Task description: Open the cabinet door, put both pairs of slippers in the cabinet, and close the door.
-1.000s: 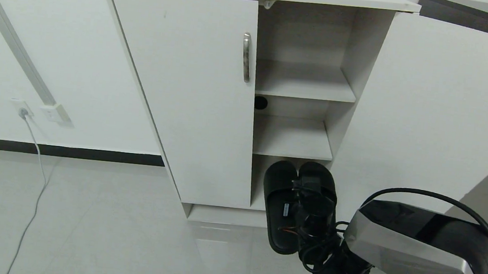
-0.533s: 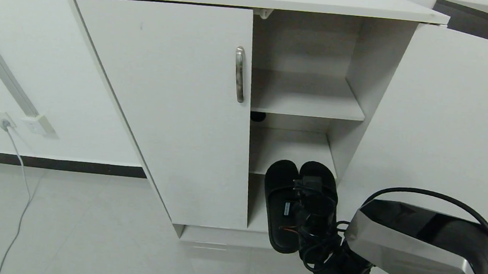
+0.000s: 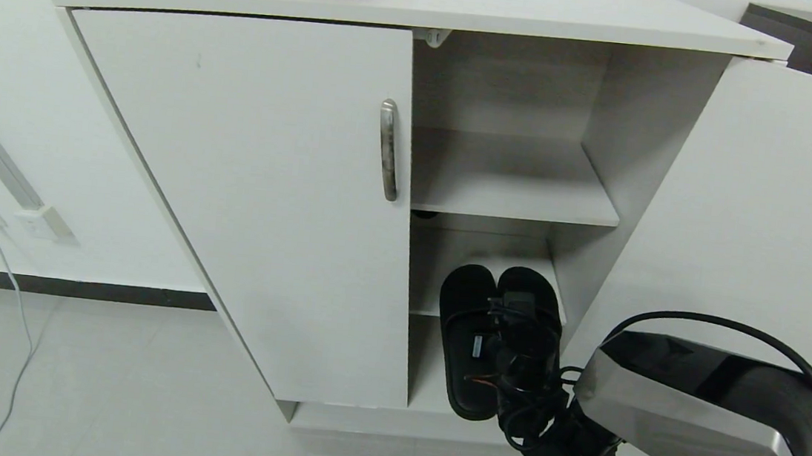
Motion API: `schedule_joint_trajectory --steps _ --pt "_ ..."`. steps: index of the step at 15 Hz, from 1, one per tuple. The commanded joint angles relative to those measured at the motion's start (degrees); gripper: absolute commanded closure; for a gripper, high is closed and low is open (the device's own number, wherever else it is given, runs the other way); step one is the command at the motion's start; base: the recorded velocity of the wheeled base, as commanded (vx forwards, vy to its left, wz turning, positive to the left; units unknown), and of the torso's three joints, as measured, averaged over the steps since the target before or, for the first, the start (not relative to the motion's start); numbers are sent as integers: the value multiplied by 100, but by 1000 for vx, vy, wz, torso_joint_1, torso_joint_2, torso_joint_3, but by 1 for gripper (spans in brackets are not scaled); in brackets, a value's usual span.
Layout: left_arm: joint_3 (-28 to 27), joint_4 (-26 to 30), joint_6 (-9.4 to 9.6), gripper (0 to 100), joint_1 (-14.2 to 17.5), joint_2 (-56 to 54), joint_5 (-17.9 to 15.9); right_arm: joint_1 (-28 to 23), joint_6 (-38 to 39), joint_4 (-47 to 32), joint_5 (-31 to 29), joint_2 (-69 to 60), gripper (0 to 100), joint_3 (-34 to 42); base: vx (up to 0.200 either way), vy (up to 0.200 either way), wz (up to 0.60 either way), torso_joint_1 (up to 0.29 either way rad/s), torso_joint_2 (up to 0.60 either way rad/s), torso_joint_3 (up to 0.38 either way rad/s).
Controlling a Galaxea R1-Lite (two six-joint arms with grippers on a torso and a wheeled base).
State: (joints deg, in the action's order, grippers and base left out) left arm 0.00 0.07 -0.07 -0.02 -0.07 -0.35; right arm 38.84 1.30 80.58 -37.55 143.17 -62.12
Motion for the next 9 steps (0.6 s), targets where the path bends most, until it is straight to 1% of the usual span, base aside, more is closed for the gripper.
schedule_joint_trajectory --steps 1,2,5,9 --pt "0 1 -1 100 2 7 -9 -34 1 -95 11 -8 100 -107 0 0 0 0 0 0" --pt "0 1 -1 100 2 7 -9 -52 1 -201 11 -17 100 -177 0 0 0 0 0 0" --pt "0 1 -1 100 2 7 0 -245 19 -1123 55 115 100 -1127 0 0 0 0 0 0" --pt "0 1 -1 100 2 7 0 -421 37 -2037 81 563 100 -2401 0 0 0 0 0 0"
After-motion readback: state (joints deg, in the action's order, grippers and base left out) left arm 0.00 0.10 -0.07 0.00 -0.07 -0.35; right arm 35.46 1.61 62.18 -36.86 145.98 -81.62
